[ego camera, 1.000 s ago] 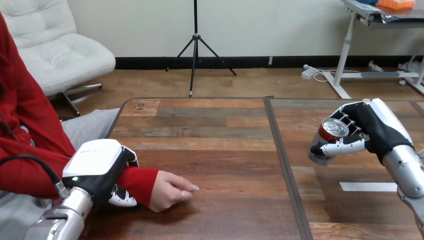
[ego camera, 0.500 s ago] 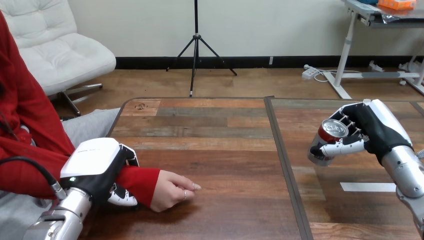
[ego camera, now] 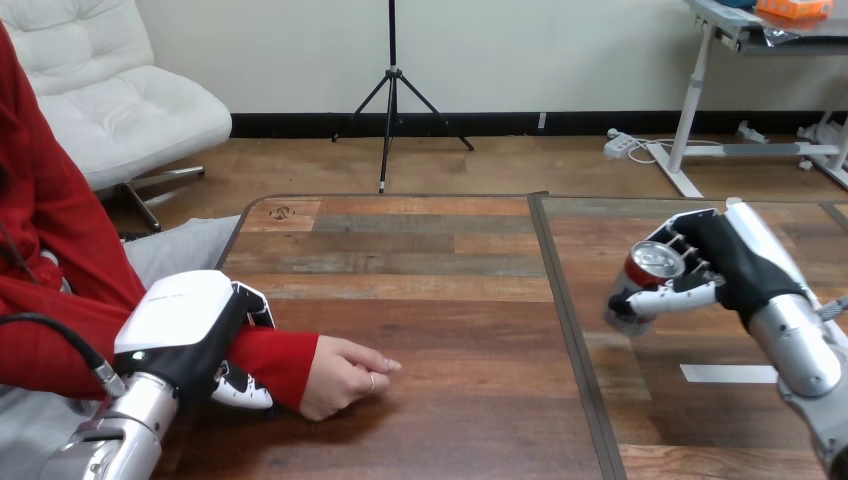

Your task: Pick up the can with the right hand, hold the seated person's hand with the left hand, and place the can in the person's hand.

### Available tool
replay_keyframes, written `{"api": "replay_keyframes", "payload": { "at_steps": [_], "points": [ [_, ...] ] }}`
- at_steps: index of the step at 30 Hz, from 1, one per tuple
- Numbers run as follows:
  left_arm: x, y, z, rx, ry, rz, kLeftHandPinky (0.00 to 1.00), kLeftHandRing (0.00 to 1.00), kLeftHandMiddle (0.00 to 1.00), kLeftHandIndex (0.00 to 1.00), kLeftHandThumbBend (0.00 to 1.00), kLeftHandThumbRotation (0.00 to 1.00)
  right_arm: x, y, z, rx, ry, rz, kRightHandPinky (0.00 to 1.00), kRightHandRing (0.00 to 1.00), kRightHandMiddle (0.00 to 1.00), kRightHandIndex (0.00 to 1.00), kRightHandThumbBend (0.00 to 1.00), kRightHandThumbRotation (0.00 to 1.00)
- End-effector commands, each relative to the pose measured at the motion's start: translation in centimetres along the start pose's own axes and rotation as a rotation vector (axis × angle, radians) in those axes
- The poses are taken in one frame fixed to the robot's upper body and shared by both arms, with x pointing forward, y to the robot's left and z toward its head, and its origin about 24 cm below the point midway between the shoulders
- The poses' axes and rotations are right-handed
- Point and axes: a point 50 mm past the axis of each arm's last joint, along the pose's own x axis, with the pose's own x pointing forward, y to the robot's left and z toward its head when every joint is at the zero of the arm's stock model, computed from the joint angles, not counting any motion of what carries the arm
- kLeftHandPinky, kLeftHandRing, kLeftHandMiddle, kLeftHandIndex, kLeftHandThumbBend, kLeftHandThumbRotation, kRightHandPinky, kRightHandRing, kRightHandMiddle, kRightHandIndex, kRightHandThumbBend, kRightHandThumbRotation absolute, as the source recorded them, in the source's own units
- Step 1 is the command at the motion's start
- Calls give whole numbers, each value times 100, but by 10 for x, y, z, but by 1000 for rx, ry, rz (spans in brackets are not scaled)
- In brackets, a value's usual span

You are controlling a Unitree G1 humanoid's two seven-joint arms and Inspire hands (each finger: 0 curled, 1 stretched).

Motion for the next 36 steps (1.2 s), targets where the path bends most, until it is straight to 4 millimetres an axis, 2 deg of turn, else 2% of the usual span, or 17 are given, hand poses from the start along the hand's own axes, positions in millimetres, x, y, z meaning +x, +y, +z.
{"api": "replay_keyframes", "payload": {
  "at_steps": [1,12,36],
  "points": [
    [12,53,16,0,-94,239,31,37,41,41,80,0,17,-17,44,8,-141,-81,40,42,45,46,84,0],
    [12,63,19,0,-108,268,28,35,40,41,80,0,21,-11,52,32,-156,-67,40,42,45,46,82,0],
    [9,78,25,-13,-145,334,31,37,41,41,82,0,28,4,70,15,-185,-48,38,42,45,46,85,0]
  ]
}}
